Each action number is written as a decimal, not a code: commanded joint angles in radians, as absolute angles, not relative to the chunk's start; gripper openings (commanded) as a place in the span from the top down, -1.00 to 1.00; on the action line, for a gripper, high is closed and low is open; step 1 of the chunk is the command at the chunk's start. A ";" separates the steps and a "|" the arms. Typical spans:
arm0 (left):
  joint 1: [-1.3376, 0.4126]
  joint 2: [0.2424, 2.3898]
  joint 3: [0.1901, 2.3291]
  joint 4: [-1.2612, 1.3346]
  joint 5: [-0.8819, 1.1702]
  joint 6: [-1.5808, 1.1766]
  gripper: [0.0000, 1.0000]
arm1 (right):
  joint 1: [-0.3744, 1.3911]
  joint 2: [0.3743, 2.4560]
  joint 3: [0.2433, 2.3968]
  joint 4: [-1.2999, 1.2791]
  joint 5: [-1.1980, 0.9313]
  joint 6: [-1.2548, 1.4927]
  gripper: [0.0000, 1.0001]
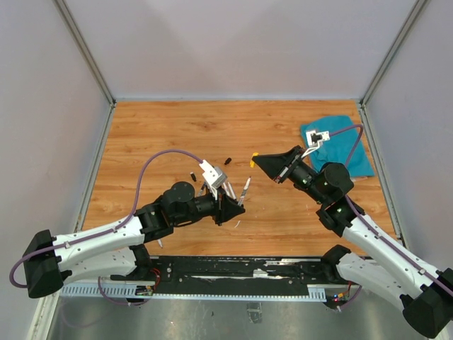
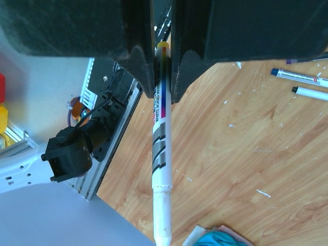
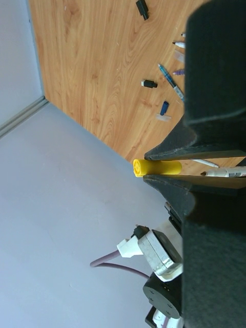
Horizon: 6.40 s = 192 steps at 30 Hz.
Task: Insert the pens into the pen caps
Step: Insert the pen cap onto the pen, then press the pen cap onto the pen.
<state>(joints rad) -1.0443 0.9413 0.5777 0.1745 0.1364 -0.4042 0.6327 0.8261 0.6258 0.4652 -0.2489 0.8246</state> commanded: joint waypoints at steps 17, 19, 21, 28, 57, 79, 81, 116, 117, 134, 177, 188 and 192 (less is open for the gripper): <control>-1.054 0.908 0.609 0.196 0.121 -0.391 0.99 | 0.618 0.793 0.598 0.520 -0.349 0.866 0.99; -1.055 0.909 0.608 0.196 0.120 -0.393 0.99 | 0.619 0.795 0.597 0.521 -0.355 0.868 0.99; -1.054 0.908 0.606 0.196 0.118 -0.394 0.99 | 0.618 0.795 0.594 0.522 -0.359 0.869 0.99; -1.054 0.908 0.607 0.198 0.115 -0.395 0.99 | 0.619 0.798 0.585 0.527 -0.371 0.873 0.99; -1.054 0.949 0.639 0.372 0.095 -0.480 0.99 | 0.620 0.818 0.502 0.610 -0.449 0.848 0.97; -1.054 0.903 0.656 0.178 0.018 -0.403 0.99 | 0.620 0.681 0.813 -0.026 -0.284 0.561 -0.43; -1.055 0.906 0.666 0.150 0.019 -0.391 0.99 | 0.620 0.719 0.869 -0.091 -0.270 0.555 -0.43; -1.054 0.909 0.671 0.161 0.026 -0.415 0.99 | 0.663 1.004 0.894 0.116 -0.544 0.639 0.96; -1.054 0.902 0.669 0.172 0.022 -0.419 0.99 | 0.671 1.001 0.881 0.124 -0.541 0.632 0.98; -1.054 0.781 0.633 0.366 0.011 -0.447 0.99 | 0.857 0.970 0.764 0.063 -0.423 0.548 0.99; -1.055 0.701 0.684 0.512 0.007 -0.430 0.99 | 1.126 0.861 0.444 0.043 -0.144 0.661 0.99; -1.054 0.703 0.698 0.513 0.007 -0.426 0.99 | 1.282 0.872 0.405 0.006 0.061 0.612 0.99; -1.054 0.703 0.696 0.514 0.004 -0.425 0.99 | 1.318 0.867 0.366 0.026 0.097 0.631 0.99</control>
<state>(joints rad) -1.0813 0.7746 0.5739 -0.0498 0.1646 -0.4156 1.2045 0.8009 0.5121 0.4538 0.2733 0.6498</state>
